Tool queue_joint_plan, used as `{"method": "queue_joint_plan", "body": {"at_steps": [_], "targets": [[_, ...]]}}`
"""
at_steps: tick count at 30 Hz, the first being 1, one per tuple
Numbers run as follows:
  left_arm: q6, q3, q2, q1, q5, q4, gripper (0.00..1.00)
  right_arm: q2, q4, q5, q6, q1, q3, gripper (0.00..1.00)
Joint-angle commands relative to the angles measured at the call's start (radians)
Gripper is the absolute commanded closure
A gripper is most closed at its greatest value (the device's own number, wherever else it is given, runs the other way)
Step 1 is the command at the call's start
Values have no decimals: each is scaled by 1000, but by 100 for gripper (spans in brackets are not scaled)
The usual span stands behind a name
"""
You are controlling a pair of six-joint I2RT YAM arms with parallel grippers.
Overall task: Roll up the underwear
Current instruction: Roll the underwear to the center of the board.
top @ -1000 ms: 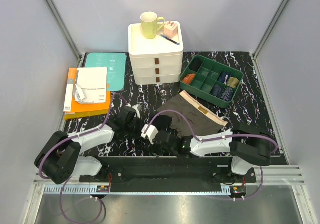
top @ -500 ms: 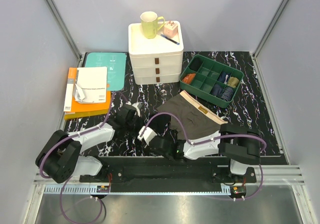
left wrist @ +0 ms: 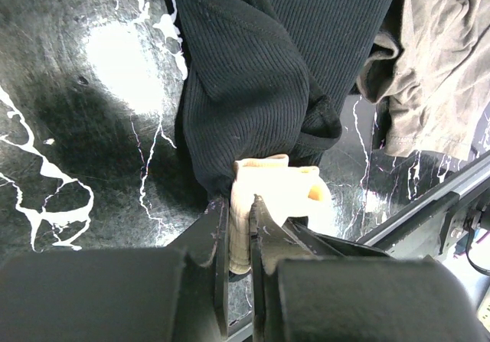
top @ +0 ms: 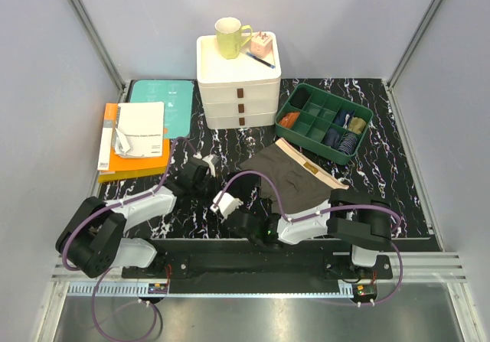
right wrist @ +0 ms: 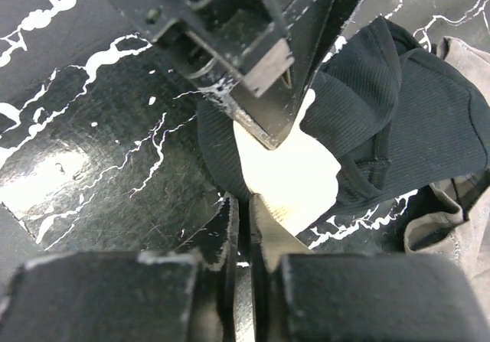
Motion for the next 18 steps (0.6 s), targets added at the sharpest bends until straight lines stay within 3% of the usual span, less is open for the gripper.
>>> {"method": "queue_joint_plan", "body": {"at_steps": [1,3,7,8,11,18], "targets": [[17,1,8,-5,102,-37,99,9,-16,-104,-32,-21,-30,97],[12,0,11,-2,108,-26,95,-16,-31,-193,-35,-21,-30,100],[6,0,19,3,107,-17,77,-45,-129,-302,-1,-22,16,100],[6,-2,17,3,104,-15,61,-45,-178,-326,9,-22,42,100],[5,-8,8,6,99,-9,45,-54,-256,-395,69,-42,87,100],[-6,-48,13,9,101,18,45,-95,-281,-529,171,-117,96,100]]}}
